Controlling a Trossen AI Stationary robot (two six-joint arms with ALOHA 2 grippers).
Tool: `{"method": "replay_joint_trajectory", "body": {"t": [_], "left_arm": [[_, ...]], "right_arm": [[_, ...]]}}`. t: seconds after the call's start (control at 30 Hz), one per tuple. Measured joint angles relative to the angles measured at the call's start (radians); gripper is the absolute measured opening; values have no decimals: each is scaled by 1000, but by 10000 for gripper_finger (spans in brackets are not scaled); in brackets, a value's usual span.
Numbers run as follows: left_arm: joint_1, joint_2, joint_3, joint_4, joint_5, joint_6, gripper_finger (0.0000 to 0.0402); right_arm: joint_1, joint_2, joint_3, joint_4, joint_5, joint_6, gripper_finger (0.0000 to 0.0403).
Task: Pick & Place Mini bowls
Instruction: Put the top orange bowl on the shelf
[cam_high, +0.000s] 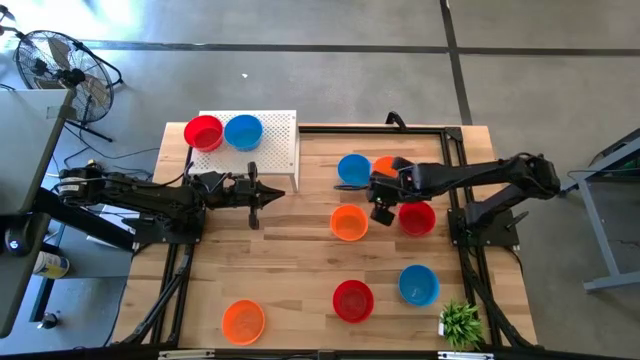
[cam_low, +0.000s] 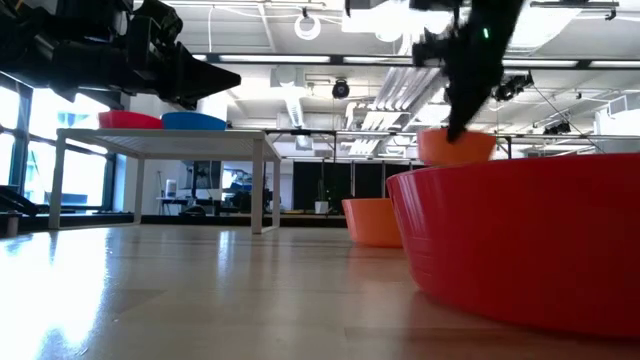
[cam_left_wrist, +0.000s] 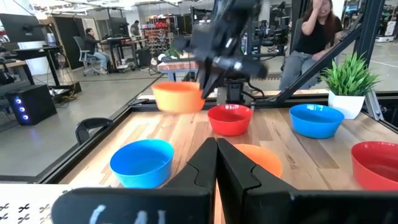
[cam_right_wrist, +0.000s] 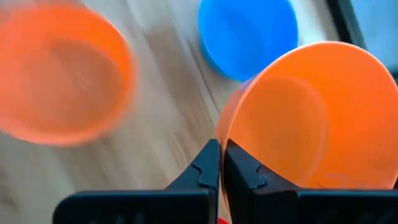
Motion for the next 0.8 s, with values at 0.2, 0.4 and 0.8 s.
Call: {"method": "replay_joint_trajectory", "body": {"t": [0.2, 0.4, 0.8], "left_arm": [[0, 0, 0, 3, 0, 0, 0], [0, 0, 0, 19, 0, 0, 0], [0, 0, 0, 12, 3, 0, 0]], "right_arm": [[101, 137, 195, 69, 20, -39, 2], [148, 423, 464, 126, -42, -268, 2], [161, 773, 731, 135, -211, -522, 2]]}}
